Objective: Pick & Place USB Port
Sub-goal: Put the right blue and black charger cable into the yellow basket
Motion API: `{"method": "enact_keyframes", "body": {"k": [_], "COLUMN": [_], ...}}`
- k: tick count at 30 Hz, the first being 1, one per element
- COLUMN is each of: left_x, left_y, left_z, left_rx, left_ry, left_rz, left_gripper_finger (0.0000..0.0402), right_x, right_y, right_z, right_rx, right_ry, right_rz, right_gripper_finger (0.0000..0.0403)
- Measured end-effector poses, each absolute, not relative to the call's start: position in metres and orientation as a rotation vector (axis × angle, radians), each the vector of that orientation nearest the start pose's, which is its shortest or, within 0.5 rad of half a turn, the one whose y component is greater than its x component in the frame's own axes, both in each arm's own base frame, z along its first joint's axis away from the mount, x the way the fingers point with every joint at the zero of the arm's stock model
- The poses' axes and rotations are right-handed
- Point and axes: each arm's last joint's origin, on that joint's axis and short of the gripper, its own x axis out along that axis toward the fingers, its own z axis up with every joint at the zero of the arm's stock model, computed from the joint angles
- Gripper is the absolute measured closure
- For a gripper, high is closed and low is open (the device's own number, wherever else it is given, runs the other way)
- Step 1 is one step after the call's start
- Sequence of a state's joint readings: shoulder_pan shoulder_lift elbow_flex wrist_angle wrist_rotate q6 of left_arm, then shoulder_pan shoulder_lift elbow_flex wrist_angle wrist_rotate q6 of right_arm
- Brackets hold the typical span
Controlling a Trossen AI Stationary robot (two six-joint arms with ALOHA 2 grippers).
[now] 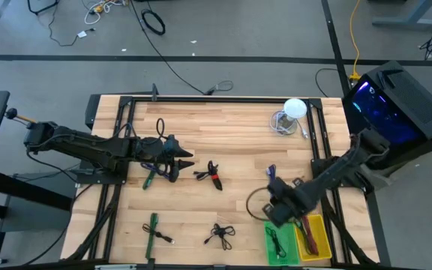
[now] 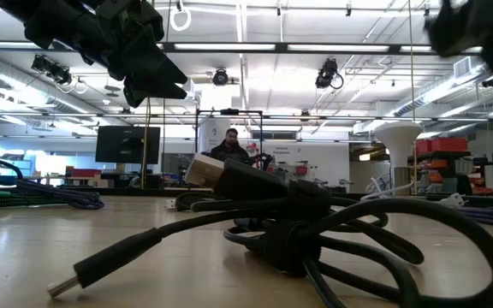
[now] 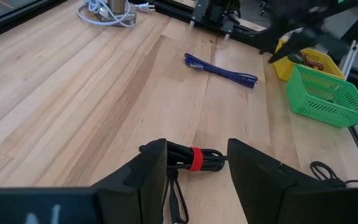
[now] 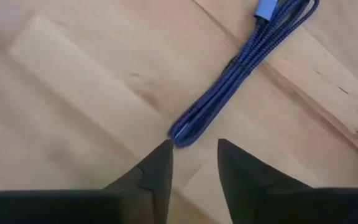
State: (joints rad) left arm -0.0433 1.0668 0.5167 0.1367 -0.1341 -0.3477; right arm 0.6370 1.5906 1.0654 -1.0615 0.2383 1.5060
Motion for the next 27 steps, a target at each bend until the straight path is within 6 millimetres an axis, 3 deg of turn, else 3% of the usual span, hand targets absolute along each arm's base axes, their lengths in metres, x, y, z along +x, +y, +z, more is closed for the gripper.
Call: {"method": "enact_keyframes", "body": {"k": [8, 18, 27], "left_x": [0.220, 0.219, 0.218], "left_y": [-0.006, -0.006, -0.006], "left_z": [0.217, 0.215, 0.214], "left_rx": [-0.286, -0.278, -0.269], "left_ry": [0.410, 0.440, 0.454], "left_rz": [0.159, 0.163, 0.164], "left_gripper_finger": [0.0225, 0.0225, 0.0225], "right_x": [0.230, 0.225, 0.222], "right_y": [0.125, 0.103, 0.089], "right_z": [0.172, 0.138, 0.126], "right_rx": [0.635, 0.752, 0.788], "right_ry": [1.265, 1.155, 1.133], "right_rz": [-0.742, -0.849, -0.881], "right_gripper_finger": [0.0215, 0.0163, 0.0163]}}
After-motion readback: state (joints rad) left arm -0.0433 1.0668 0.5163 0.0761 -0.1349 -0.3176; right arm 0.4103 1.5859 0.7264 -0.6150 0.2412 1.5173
